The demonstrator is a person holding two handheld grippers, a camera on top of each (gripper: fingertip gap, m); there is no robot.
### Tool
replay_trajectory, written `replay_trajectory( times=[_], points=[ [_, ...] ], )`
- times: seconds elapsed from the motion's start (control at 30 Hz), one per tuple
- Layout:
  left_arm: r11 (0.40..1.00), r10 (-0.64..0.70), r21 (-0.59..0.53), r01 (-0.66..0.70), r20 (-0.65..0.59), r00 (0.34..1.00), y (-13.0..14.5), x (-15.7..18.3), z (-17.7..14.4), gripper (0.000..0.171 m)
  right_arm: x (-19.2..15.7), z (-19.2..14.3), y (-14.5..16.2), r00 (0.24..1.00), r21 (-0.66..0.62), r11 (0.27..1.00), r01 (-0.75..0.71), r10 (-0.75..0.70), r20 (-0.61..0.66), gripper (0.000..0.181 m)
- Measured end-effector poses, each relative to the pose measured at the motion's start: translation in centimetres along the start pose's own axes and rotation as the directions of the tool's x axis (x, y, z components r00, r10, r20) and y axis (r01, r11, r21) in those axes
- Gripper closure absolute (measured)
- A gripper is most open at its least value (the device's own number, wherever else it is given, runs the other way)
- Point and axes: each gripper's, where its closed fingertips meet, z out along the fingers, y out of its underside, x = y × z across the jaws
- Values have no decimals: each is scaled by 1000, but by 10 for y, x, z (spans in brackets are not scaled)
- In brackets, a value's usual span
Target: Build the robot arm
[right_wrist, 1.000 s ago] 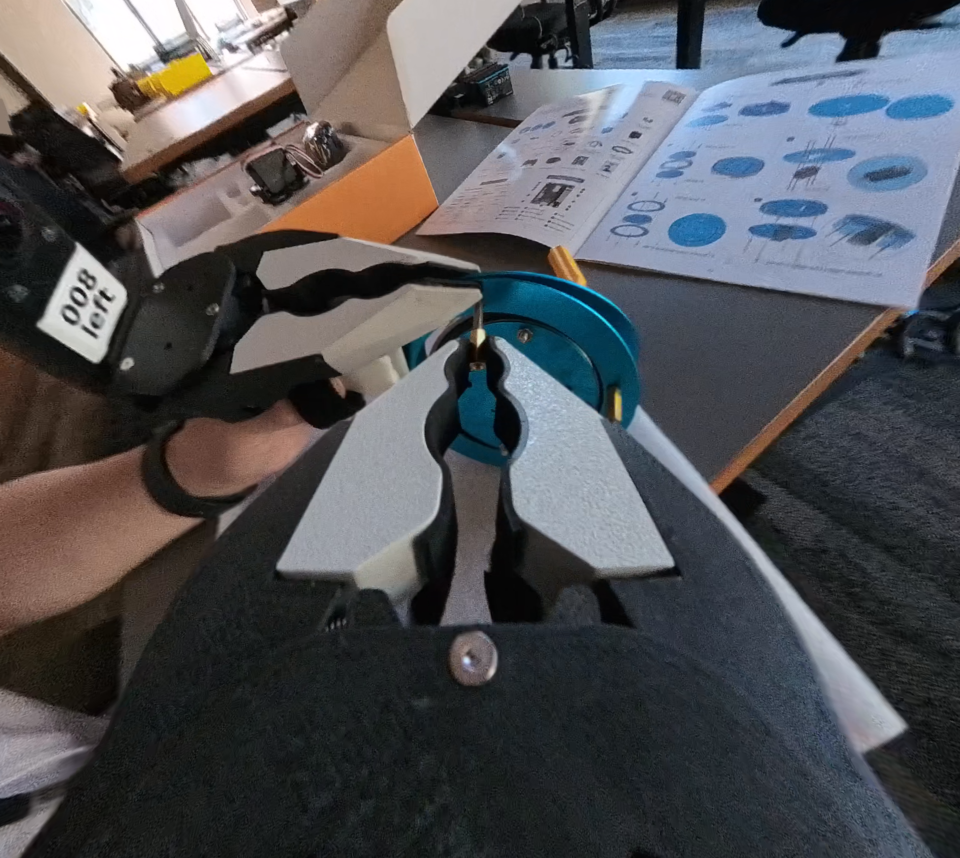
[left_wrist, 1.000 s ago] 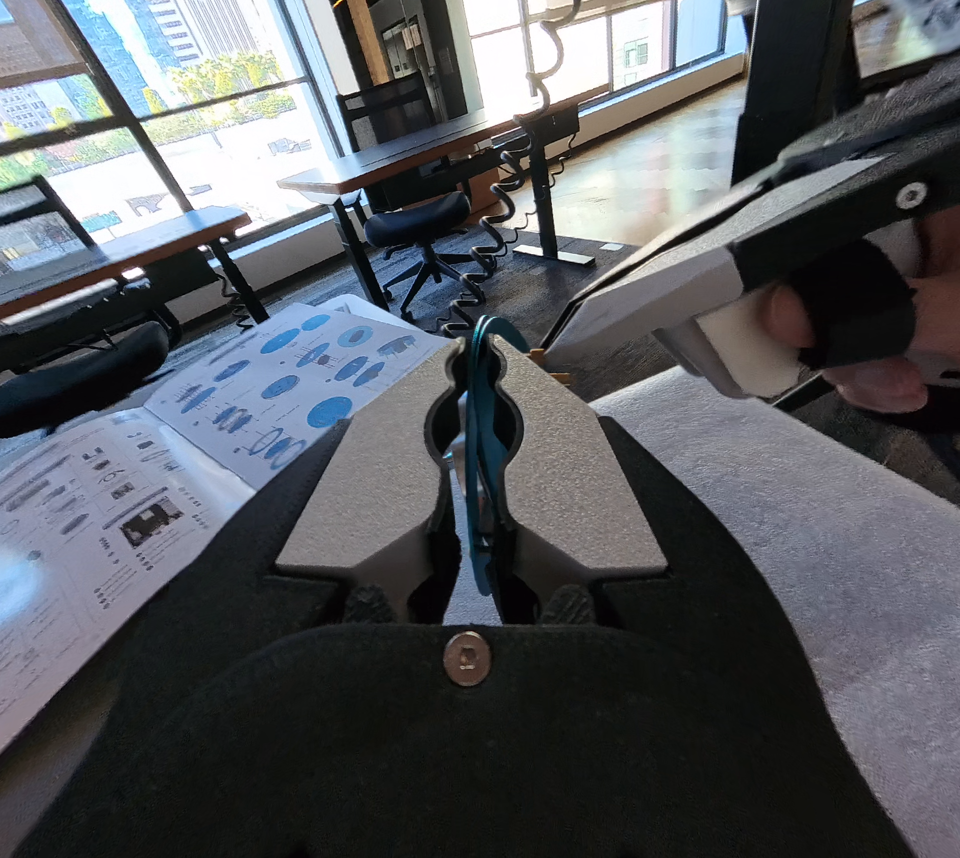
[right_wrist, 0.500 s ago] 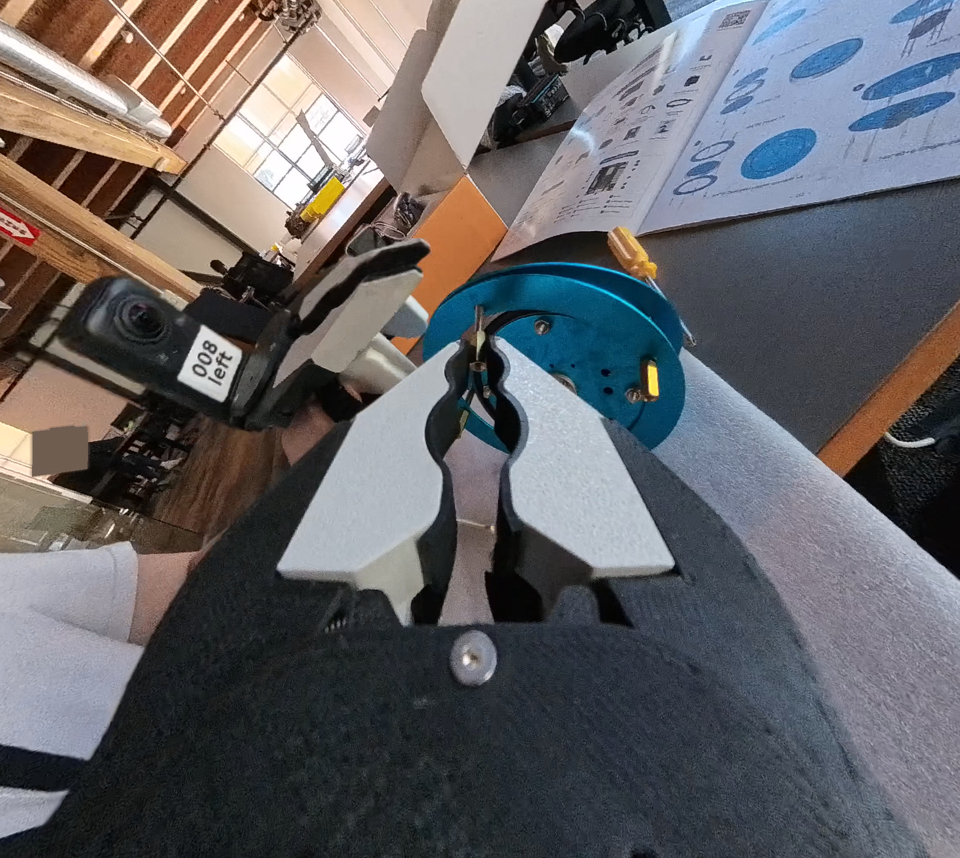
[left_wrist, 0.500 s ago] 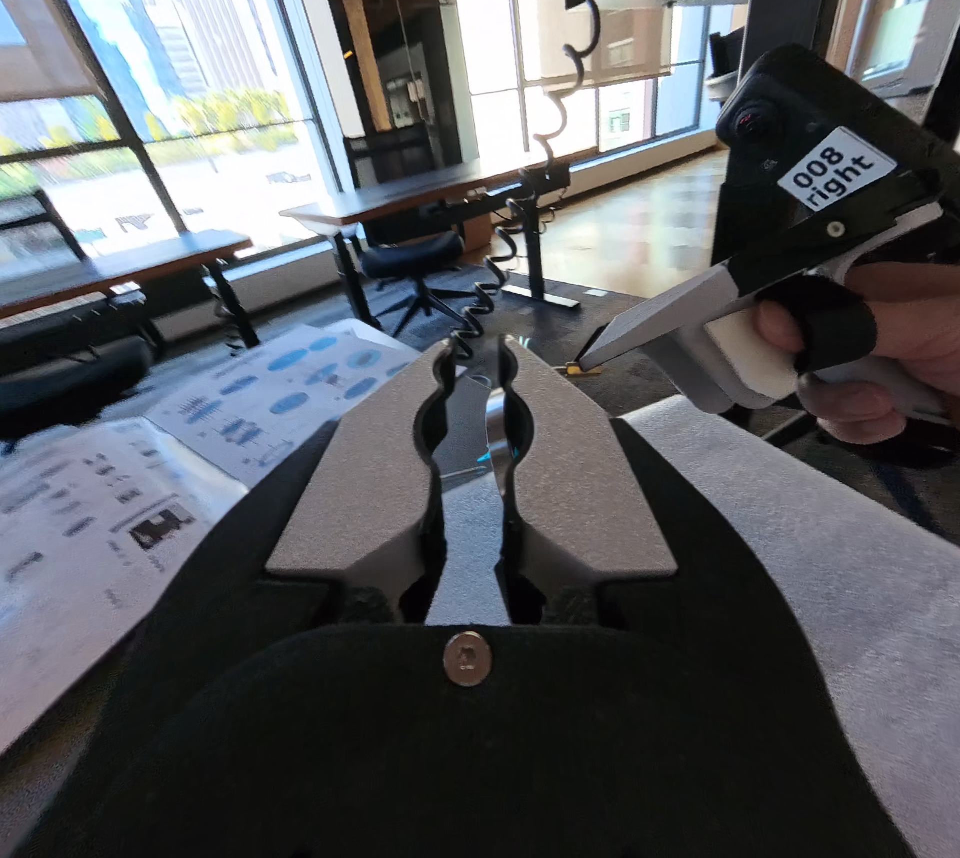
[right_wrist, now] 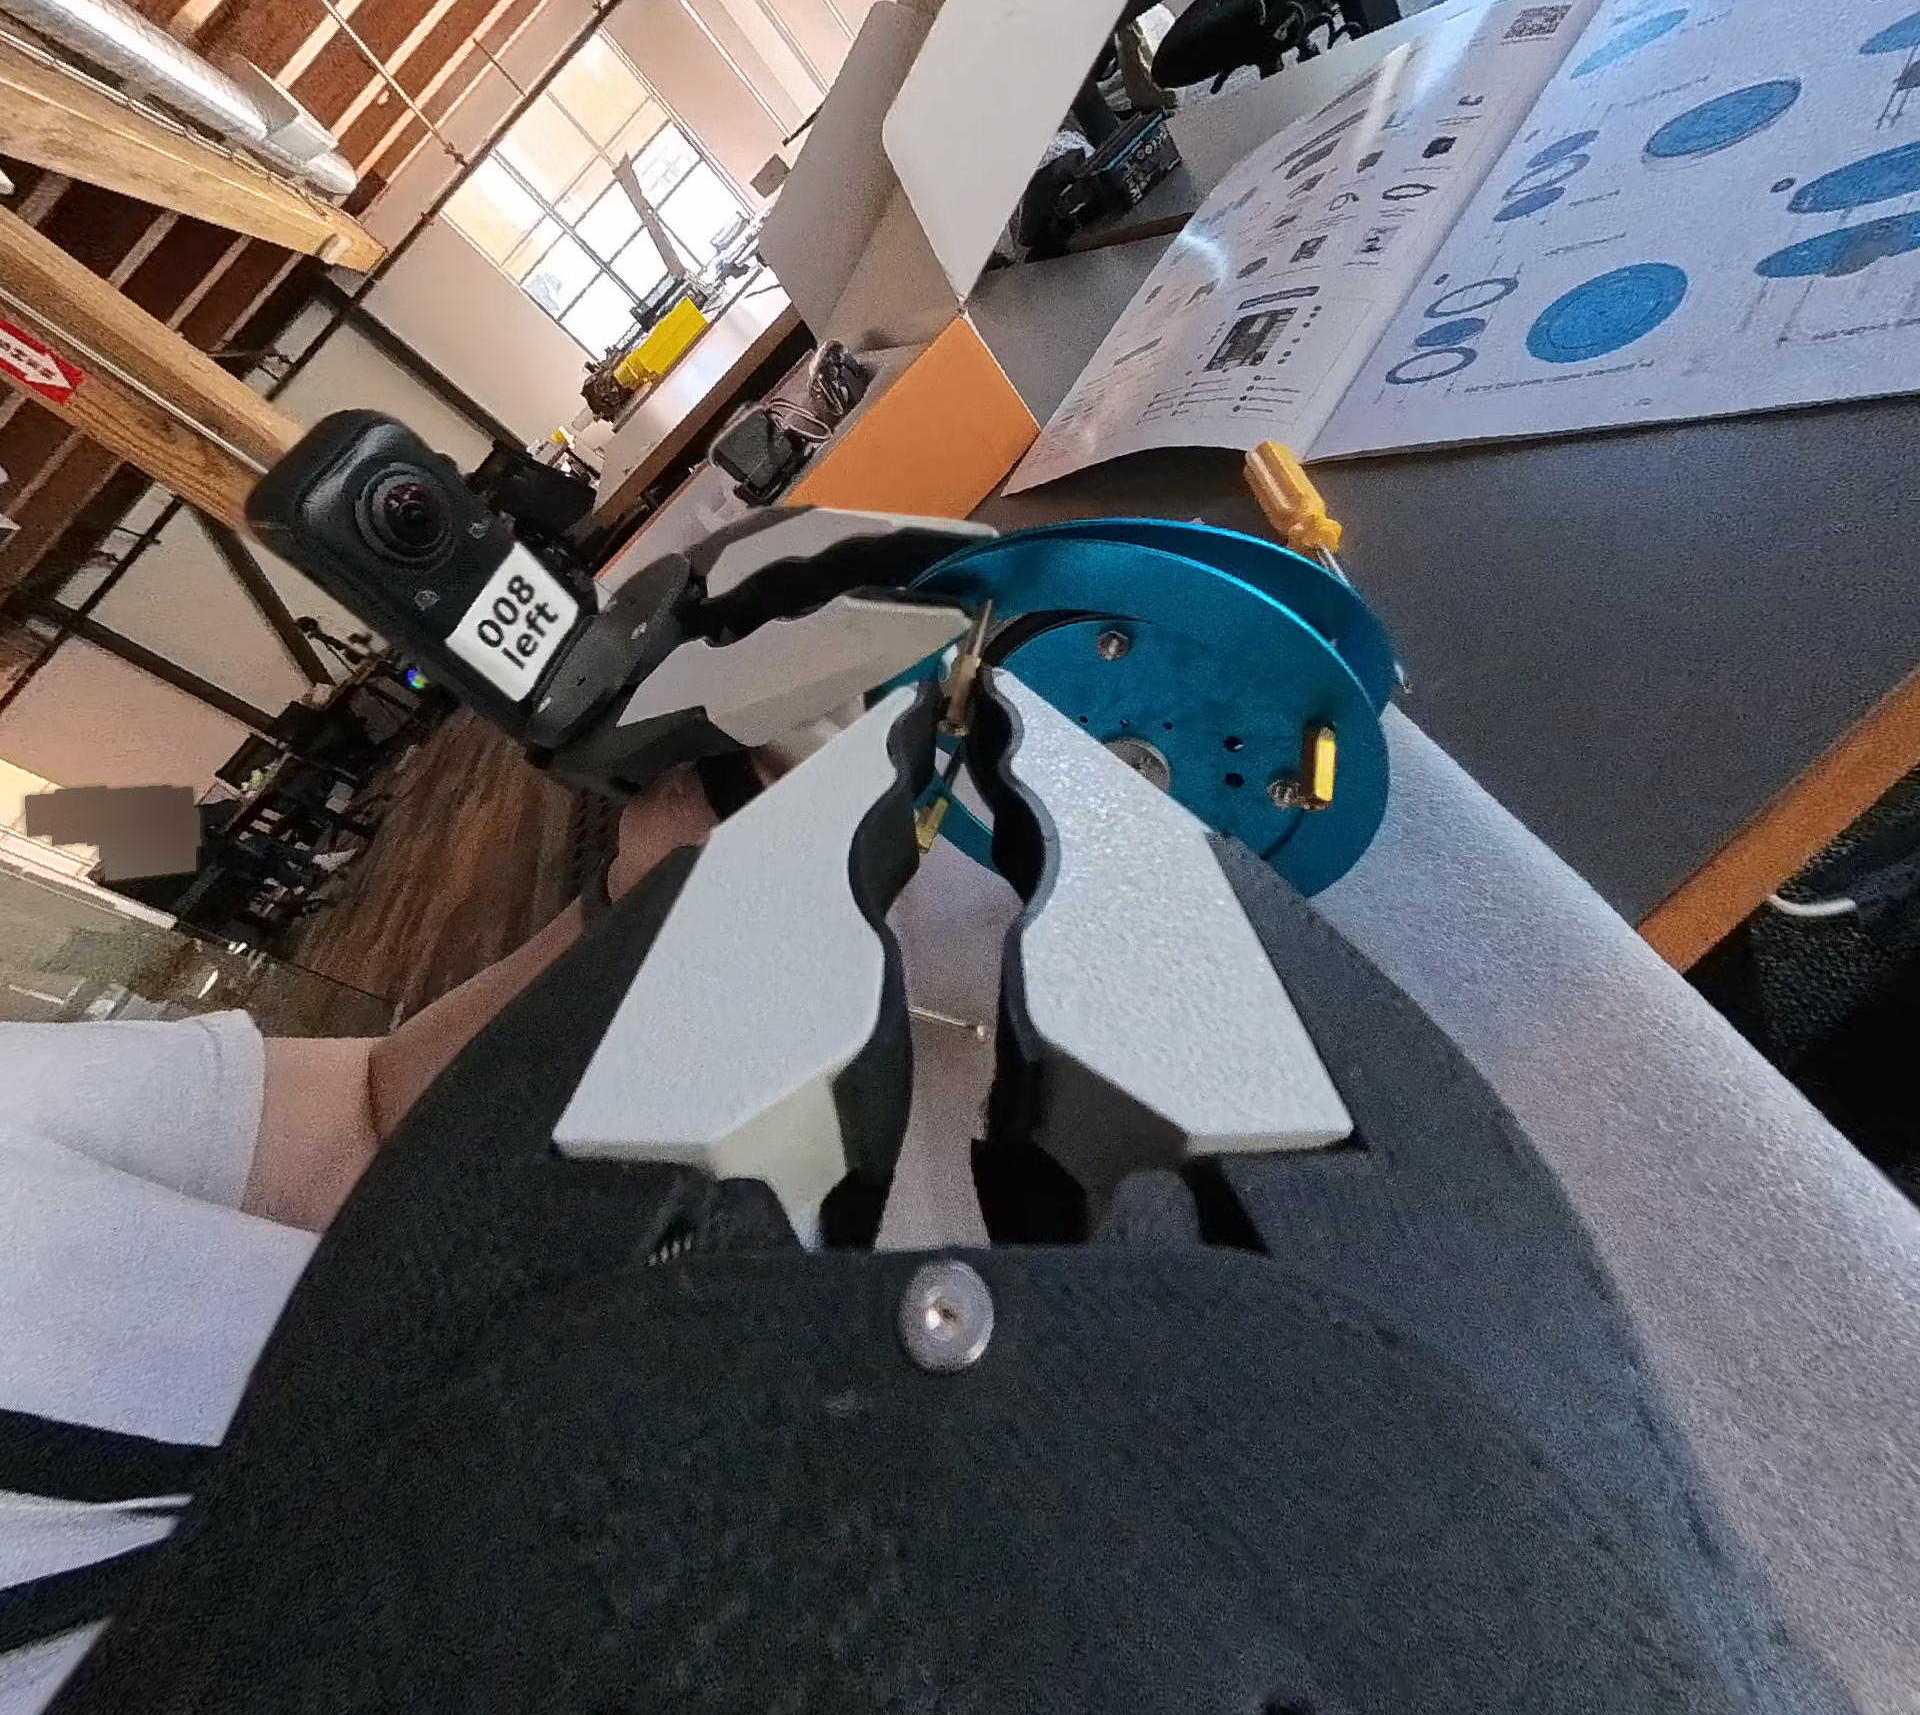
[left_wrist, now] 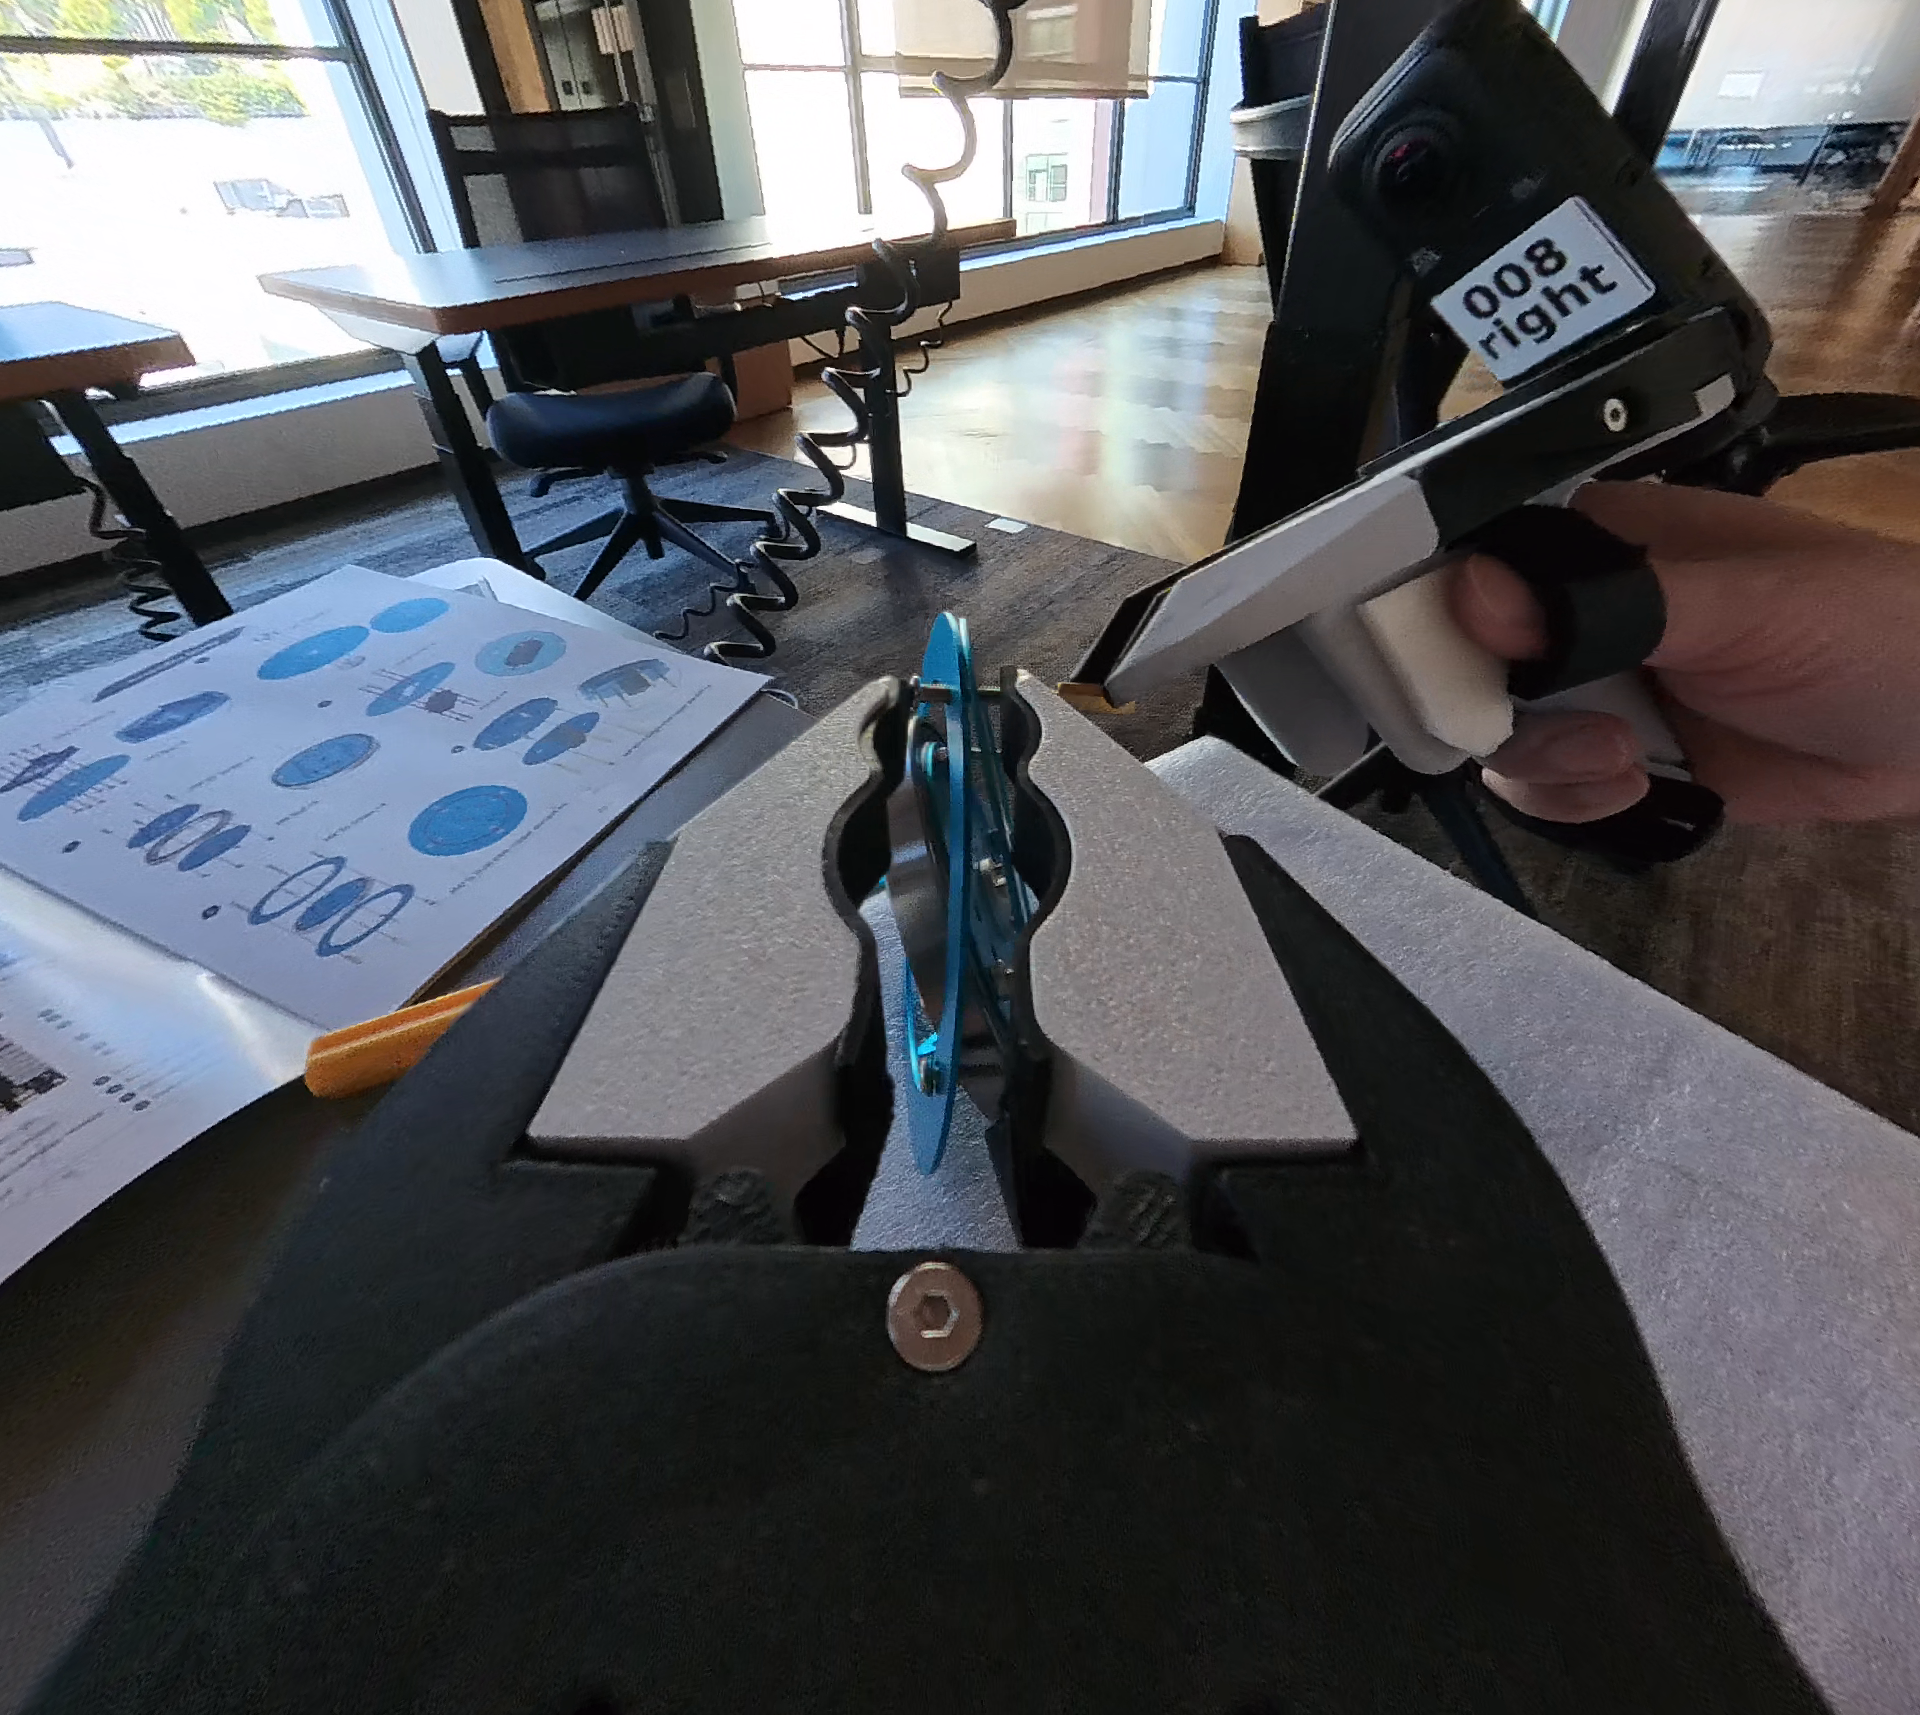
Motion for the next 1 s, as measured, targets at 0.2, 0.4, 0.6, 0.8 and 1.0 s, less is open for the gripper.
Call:
replay_trajectory(
  times=[0.2,0.4,0.6,0.8,1.0],
  points=[
    [1000,-1,6,1,10,1000,0,-1,1,160,0,-2,-2,998,-8,998,65,-65,-14,177],
    [1000,2,4,-3,17,1000,0,-1,1,161,1,-8,-10,991,6,991,131,-130,-34,169],
    [999,43,0,-43,43,998,0,-1,0,161,2,-4,3,945,-121,949,290,-304,-122,163],
    [999,40,-2,-40,51,998,1,-2,0,161,4,-1,3,938,-128,949,288,-306,-162,176],
    [998,66,-4,-65,63,996,1,-2,1,162,1,-2,2,833,30,848,-529,511,213,177]
  ],
)
